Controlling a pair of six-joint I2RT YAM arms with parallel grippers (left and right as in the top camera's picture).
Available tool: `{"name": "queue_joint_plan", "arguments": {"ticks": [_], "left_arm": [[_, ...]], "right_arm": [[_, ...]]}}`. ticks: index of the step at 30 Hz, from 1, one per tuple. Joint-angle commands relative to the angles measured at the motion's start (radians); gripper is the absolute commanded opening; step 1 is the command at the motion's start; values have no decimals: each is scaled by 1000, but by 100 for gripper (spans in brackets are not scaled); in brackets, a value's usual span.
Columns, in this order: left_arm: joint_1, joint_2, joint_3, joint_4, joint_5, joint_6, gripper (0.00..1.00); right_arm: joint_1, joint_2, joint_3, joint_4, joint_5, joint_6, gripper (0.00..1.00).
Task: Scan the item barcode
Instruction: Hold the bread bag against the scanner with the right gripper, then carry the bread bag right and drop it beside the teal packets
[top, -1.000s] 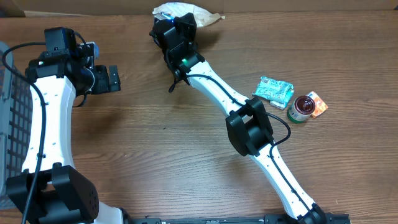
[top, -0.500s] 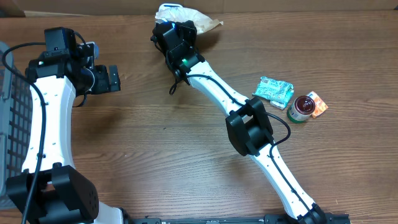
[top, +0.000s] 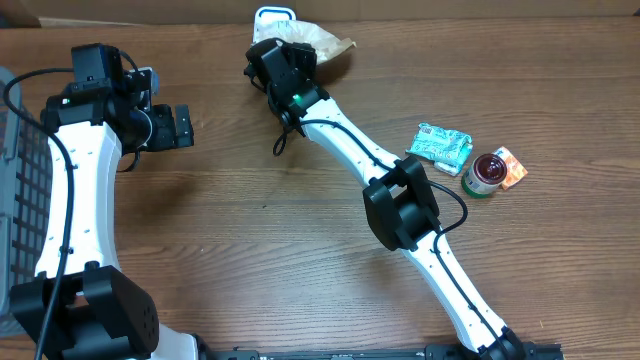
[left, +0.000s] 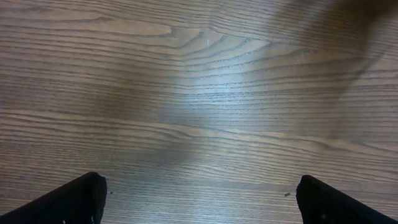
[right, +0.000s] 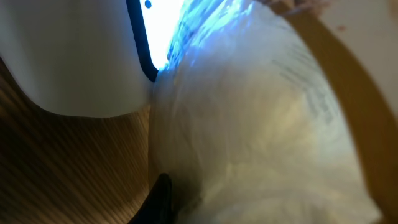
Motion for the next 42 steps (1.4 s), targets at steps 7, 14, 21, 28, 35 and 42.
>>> {"name": "queue_joint_plan", "arguments": {"ticks": [7,14,21,28,35,42], "left_arm": [[5,-11,14,0,4,18,100],[5,-11,14,0,4,19,99],[5,-11,14,0,4,19,100],[5,-11,14,0,4,19,100],[5,-11,14,0,4,18,100],[5,-11,14,0,3,18,100]], "right_arm": [[4,-3,-5,95,49,-55,4],[4,-86,-5,163,145,-111,4],[32,-196,-5,131,193,-111,4],[66,-293,-5,122,255,-159,4],[100,-407,-5,14,273,-87,4],[127,-641,-5,-349,100,272,4]]}}
